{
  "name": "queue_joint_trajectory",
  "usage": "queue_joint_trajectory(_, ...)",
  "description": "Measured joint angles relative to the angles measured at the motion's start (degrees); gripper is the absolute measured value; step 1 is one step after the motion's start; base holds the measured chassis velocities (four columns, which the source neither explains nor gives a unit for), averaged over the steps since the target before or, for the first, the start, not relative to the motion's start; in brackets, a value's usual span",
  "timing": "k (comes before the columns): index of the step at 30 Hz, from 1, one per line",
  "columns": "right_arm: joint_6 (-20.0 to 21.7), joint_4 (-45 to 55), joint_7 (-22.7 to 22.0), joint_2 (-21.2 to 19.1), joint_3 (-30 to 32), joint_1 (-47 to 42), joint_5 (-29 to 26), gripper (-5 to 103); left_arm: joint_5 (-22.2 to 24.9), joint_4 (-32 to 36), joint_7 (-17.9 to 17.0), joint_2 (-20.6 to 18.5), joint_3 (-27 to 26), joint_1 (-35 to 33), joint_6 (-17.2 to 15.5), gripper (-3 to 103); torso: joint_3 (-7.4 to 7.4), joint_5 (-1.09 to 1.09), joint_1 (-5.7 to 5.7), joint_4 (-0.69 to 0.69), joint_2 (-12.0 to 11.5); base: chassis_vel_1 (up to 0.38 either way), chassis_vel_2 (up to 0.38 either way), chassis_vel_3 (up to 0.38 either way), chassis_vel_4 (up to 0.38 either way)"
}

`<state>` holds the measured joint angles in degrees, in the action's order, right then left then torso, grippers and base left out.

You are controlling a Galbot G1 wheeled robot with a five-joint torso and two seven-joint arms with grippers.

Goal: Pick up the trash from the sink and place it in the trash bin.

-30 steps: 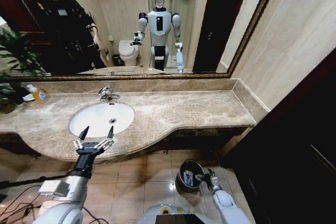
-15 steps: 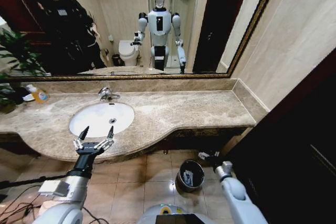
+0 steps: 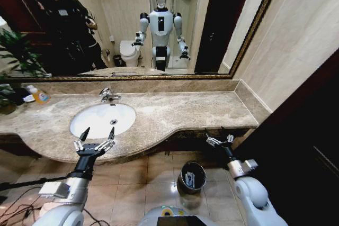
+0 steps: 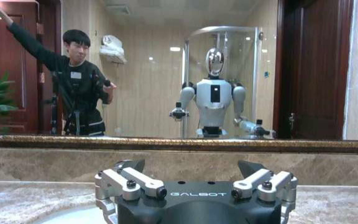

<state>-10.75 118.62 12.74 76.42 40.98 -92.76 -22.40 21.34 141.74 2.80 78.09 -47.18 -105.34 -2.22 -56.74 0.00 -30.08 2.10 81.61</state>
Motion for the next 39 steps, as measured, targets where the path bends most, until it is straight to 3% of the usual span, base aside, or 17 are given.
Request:
queue_joint_trajectory(12, 0.5, -0.3, 0.6, 1.4, -0.5, 0.7, 0.8, 100, 0.0, 0.0, 0.0, 0.0, 0.0, 0.0, 0.0, 100, 0.00, 0.00, -0.01, 0.01, 0.0, 0.000, 0.000, 0.000, 0.000)
queue_joint_trajectory(15, 2.4, 0.8, 1.0, 1.3, -0.4, 0.0, 0.0, 100, 0.0, 0.0, 0.0, 0.0, 0.0, 0.0, 0.0, 100, 0.00, 0.01, -0.01, 0.01, 0.0, 0.000, 0.000, 0.000, 0.000)
queue_joint_trajectory(22, 10.8, 6.2, 0.8, 1.1, 0.5, -2.2, -0.9, 100, 0.0, 0.0, 0.0, 0.0, 0.0, 0.0, 0.0, 100, 0.00, 0.00, 0.00, 0.01, 0.0, 0.000, 0.000, 0.000, 0.000)
queue_joint_trajectory(25, 12.3, 7.1, 0.0, 1.1, 0.4, -2.2, -0.9, 100, 0.0, 0.0, 0.0, 0.0, 0.0, 0.0, 0.0, 100, 0.00, 0.00, -0.01, 0.01, 0.0, 0.000, 0.000, 0.000, 0.000)
queue_joint_trajectory(31, 12.9, 7.2, -0.3, 1.1, 0.5, -1.7, -0.8, 100, 0.0, 0.0, 0.0, 0.0, 0.0, 0.0, 0.0, 100, 0.00, 0.00, 0.00, 0.01, 0.0, 0.000, 0.000, 0.000, 0.000)
queue_joint_trajectory(39, 10.4, 6.1, -0.1, 0.7, 1.3, -0.9, 0.9, 100, 0.0, 0.0, 0.0, 0.0, 0.0, 0.0, 0.0, 100, 0.00, 0.00, -0.01, 0.01, 0.0, 0.000, 0.000, 0.000, 0.000)
